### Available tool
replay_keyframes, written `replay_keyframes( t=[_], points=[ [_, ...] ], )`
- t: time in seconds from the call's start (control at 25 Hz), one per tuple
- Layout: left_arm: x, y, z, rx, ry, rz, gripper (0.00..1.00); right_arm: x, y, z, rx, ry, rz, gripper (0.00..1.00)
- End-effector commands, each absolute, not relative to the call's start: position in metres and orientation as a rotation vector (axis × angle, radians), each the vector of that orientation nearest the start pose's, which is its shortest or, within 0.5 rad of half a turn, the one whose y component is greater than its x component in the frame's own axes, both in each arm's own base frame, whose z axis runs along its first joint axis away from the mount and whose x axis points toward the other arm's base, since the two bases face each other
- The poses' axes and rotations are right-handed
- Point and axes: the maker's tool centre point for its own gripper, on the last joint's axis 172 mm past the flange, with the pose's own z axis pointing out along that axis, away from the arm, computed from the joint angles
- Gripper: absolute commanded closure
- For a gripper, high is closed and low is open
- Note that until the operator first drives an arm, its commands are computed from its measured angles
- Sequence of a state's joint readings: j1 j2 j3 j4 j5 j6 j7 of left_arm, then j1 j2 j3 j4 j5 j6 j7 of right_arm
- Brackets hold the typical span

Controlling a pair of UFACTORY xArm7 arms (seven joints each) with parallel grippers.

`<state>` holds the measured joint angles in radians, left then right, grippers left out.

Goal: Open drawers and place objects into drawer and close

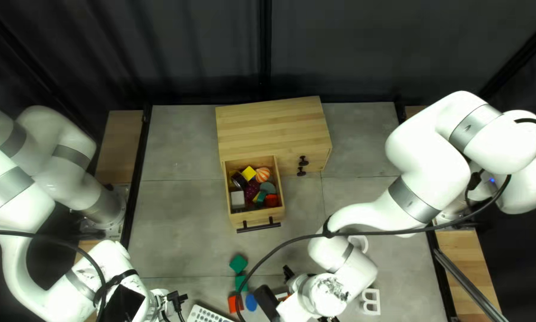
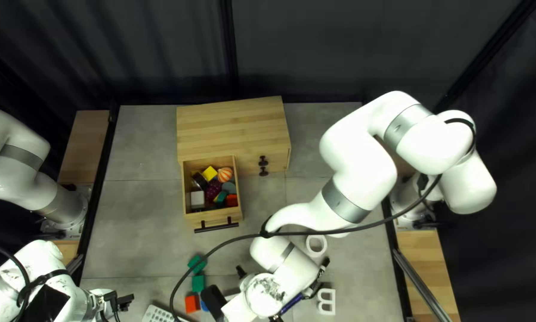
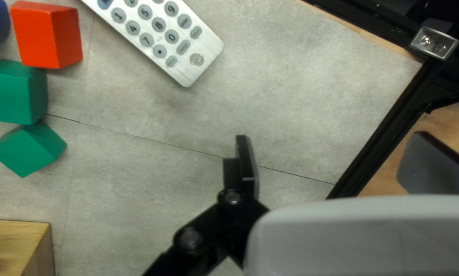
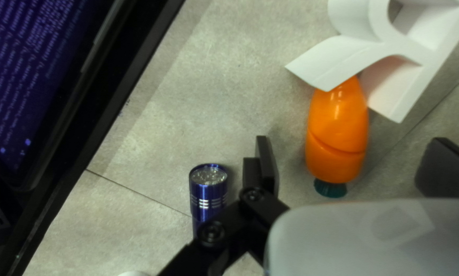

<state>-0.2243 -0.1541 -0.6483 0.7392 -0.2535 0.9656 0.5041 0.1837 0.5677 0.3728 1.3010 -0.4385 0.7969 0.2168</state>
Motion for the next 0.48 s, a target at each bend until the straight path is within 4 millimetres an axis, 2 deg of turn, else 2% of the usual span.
replay_keyframes(
  t=[0.04,0.08,0.32,0.48],
  points=[
    [0.221,-0.309,0.126,-2.652,1.836,0.183,0.00,0.502,0.261,0.028,-3.105,-0.950,-0.040,0.86],
    [0.221,-0.309,0.126,-2.652,1.836,0.183,0.00,0.502,0.261,0.028,-3.105,-0.950,-0.036,0.89],
    [0.221,-0.309,0.126,-2.652,1.836,0.183,0.00,0.501,0.259,0.031,-3.109,-0.942,-0.021,0.93],
    [0.221,-0.309,0.126,-2.652,1.836,0.183,0.00,0.498,0.256,0.050,-3.124,-0.930,-0.024,0.94]
  ],
)
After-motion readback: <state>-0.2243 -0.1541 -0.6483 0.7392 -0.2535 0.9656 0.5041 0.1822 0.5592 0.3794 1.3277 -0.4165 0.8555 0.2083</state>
